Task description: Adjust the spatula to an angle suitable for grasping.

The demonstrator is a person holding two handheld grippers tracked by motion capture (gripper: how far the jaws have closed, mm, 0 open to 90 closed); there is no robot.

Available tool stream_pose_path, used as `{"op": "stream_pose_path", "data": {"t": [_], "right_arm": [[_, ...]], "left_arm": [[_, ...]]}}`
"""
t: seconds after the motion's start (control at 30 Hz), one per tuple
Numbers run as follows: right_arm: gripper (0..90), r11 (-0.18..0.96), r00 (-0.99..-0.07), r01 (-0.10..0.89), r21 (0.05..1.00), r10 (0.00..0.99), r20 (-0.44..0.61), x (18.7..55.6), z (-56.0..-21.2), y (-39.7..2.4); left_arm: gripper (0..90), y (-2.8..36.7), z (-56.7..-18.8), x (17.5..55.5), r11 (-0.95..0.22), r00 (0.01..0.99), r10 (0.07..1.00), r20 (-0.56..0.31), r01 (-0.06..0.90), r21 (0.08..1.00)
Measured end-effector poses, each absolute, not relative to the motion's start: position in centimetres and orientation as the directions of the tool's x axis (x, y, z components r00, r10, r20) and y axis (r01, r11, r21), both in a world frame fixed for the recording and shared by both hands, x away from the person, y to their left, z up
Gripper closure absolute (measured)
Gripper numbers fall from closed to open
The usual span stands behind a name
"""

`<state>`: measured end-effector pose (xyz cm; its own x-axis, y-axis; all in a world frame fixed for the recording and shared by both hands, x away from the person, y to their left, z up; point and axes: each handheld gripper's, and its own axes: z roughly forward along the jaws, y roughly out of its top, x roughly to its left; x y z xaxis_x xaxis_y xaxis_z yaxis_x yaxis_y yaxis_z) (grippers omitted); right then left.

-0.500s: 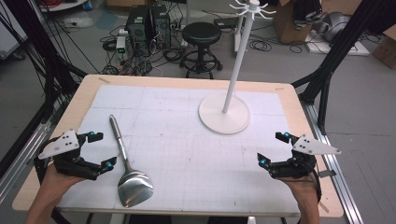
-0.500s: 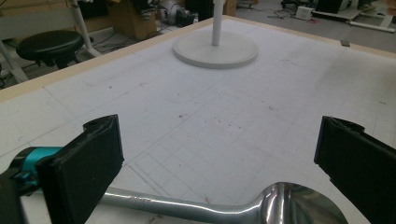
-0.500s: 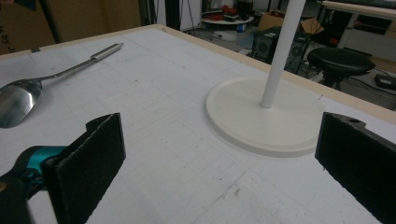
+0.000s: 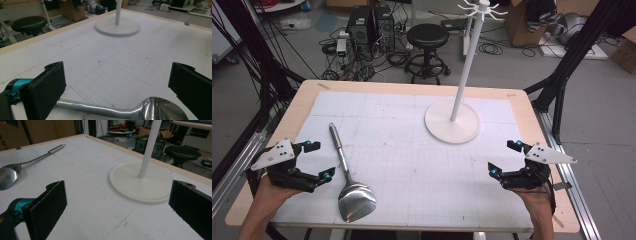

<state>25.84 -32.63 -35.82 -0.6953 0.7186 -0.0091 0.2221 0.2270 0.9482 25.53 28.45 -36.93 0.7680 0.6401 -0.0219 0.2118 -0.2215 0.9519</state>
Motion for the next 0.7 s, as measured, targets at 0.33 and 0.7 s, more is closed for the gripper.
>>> {"op": "stream_pose_path", "data": {"t": [0.33, 0.7], "right_arm": [[0.6, 0.226, -0.694, 0.222, 0.948, 0.719, -0.009, 25.6, -35.6, -32.8], [0.6, 0.218, -0.690, 0.223, 0.950, 0.724, -0.004, 25.4, -35.5, -33.0]], "left_arm": [[1.7, 28.9, -35.9, 25.7, -0.249, 0.766, 0.643, 0.013, 0.194, 0.949], [1.7, 28.8, -34.3, 28.0, -0.343, 0.734, 0.678, 0.040, 0.268, 0.900]]}}
